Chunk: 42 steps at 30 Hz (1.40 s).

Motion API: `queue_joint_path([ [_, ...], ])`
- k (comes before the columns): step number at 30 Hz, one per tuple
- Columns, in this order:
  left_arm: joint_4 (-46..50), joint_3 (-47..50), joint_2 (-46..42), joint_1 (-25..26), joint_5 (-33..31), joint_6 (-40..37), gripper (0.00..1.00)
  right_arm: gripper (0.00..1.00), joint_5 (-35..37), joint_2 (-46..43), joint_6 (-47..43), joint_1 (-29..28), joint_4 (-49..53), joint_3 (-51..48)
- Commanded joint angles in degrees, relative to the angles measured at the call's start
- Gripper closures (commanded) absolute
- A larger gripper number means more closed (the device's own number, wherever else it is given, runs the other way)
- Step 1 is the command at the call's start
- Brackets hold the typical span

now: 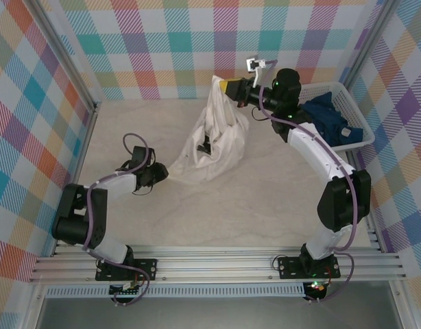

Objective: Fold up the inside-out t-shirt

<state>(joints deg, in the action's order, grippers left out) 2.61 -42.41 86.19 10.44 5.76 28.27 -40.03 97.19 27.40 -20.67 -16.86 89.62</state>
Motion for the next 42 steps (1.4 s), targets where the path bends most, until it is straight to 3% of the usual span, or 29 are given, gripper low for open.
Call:
queue_joint_path([
  [1, -5.3, -0.45, -8.46, 0.67, 4.17, 0.01, 0.46, 1.0, -3.91, -4.57, -6.29, -0.23, 4.43, -0.47],
  [6, -9.2, -2.8, -12.2, 7.34, 9.95, -3.24, 0.25, 1.0, -4.34, -5.73, -7.67, -0.25, 7.63, -1.16],
  [9, -8.28, -7.84, -8.08, 12.59, 10.34, -7.15, 0.22, 1.0, -4.66, -5.96, -7.71, -0.24, 7.89, -1.43],
  [12, -6.95, -13.62, -1.73, 14.51, 9.63, -9.04, 0.23, 1.0, -4.87, -6.55, -8.25, -0.2, 8.71, -1.4],
  [13, -6.75, -15.27, 0.27, 14.57, 9.03, -9.08, 0.26, 1.0, -4.96, -6.75, -8.68, -0.25, 9.34, -1.34],
  [16, -6.29, -19.1, 4.57, 14.21, 5.94, -8.23, 0.59, 1.0, -4.34, -8.75, -12.93, -0.22, 14.26, -0.88],
  [19, -6.39, -18.31, 4.13, 10.61, 3.94, -4.36, 0.91, 1.0, -2.42, -12.62, -16.12, 1.74, 17.54, -1.25],
  [21, -6.34, -15.28, 2.56, 5.83, 2.52, 0.79, 0.97, 1.0, -3.19, -15.61, -13.33, 5.12, 13.96, -2.7],
  [25, -5.29, -9.8, 0.64, -0.83, 3.93, 5.69, 0.98, 1.0, -3.57, -18.9, -10.02, 7.57, 9.47, -4.18],
  [28, -5.11, -6.26, -1.52, -0.77, 3.52, 5.89, 0.88, 1.0, -5.35, -18.56, -7.44, 7.57, 7.28, -6.17],
  [33, -2.78, -2.88, -7.73, -0.21, 2.01, 3.45, 0.5, 1.0, -6.26, -18.01, -7.14, 7.39, 7.25, -12.31],
  [38, -0.44, -2.12, -14.01, 2.8, 3.33, -0.59, 0.35, 1.0, -7.05, -16.73, -7.55, 5.87, 9.81, -16.86],
  [42, -7.54, -1.39, -16.74, 9.61, 11.41, -6.98, 0.23, 1.0, -7.49, -16.2, -7.1, 5.32, 11.63, -18.86],
])
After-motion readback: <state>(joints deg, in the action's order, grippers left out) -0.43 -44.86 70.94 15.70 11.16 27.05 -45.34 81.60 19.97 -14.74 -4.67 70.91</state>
